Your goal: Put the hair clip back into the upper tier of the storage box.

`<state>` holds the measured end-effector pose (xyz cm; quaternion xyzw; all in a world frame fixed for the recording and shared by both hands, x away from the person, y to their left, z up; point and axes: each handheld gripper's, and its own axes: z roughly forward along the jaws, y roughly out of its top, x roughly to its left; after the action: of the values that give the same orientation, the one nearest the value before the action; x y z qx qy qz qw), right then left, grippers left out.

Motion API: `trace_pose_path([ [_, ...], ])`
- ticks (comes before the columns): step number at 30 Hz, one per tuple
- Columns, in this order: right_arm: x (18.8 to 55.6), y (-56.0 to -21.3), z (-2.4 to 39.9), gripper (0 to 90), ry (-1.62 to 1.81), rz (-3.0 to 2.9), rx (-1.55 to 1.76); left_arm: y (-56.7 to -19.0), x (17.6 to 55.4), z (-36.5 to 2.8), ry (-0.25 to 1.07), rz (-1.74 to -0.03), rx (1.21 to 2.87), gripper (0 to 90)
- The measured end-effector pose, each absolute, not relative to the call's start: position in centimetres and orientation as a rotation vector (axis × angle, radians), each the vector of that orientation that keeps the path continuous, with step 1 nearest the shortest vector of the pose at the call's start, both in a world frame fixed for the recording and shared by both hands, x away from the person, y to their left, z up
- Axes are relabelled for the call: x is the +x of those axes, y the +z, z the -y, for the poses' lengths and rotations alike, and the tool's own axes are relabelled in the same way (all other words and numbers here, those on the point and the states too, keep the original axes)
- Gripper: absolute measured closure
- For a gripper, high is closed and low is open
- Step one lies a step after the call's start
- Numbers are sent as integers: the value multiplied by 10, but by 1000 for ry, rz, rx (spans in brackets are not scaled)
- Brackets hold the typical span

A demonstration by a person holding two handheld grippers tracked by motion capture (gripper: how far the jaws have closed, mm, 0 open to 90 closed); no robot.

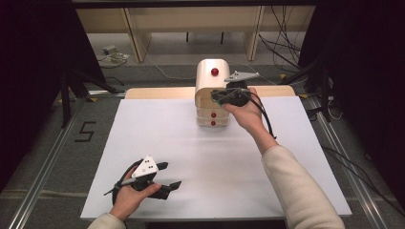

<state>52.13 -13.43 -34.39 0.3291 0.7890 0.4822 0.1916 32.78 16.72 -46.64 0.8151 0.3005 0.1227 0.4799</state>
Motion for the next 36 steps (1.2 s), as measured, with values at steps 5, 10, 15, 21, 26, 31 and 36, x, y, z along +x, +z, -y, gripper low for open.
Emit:
trace_pose_path([
  [5, 523, -345, 133, 834, 1353, -2216, 931, -466, 328, -167, 298, -732, 1989, 160],
  [10, 524, -346, 132, 834, 1351, -2220, 933, -466, 328, -167, 301, -731, 1989, 160],
  [15, 526, -347, 131, 834, 1351, -2215, 936, -466, 328, -167, 298, -730, 1989, 160],
  [21, 529, -348, 130, 834, 1346, -2212, 937, -466, 328, -167, 297, -730, 1989, 160],
  [26, 529, -349, 129, 834, 1339, -2212, 946, -466, 328, -167, 296, -730, 1989, 160],
  [31, 531, -350, 128, 833, 1337, -2212, 939, -466, 328, -167, 301, -727, 1986, 160],
  [36, 532, -350, 126, 833, 1332, -2207, 945, -466, 328, -167, 298, -728, 1986, 160],
])
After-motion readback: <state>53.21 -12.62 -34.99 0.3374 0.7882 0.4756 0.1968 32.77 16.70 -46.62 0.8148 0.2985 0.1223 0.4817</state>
